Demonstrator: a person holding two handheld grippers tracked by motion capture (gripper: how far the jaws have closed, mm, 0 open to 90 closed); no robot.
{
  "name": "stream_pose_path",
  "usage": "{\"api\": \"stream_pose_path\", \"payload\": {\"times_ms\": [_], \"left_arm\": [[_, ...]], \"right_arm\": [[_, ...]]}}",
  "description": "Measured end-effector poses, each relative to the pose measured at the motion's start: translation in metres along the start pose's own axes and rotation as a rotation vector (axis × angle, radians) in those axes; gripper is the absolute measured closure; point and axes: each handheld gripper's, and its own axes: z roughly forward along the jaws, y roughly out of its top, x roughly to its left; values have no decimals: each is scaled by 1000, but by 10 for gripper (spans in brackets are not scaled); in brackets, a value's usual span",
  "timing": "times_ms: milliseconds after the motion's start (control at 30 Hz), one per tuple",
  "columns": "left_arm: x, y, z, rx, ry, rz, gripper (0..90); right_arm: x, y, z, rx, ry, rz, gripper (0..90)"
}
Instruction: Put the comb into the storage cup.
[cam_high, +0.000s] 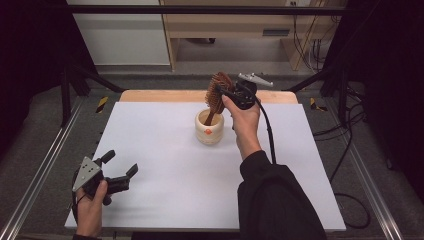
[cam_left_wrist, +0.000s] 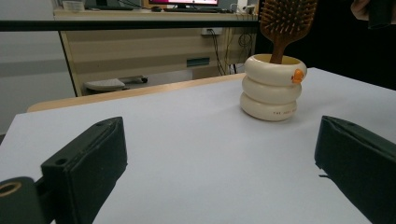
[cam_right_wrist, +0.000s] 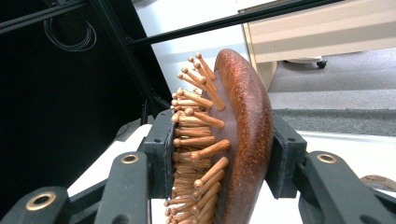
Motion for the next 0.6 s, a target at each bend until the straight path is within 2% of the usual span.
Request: {"api": "stream_pose_path", "payload": {"times_ms": [600], "left_arm": [[0,0,0,-2,1,-2,23]], "right_arm": [[2,-5,4,11,4,-4,523]]}}
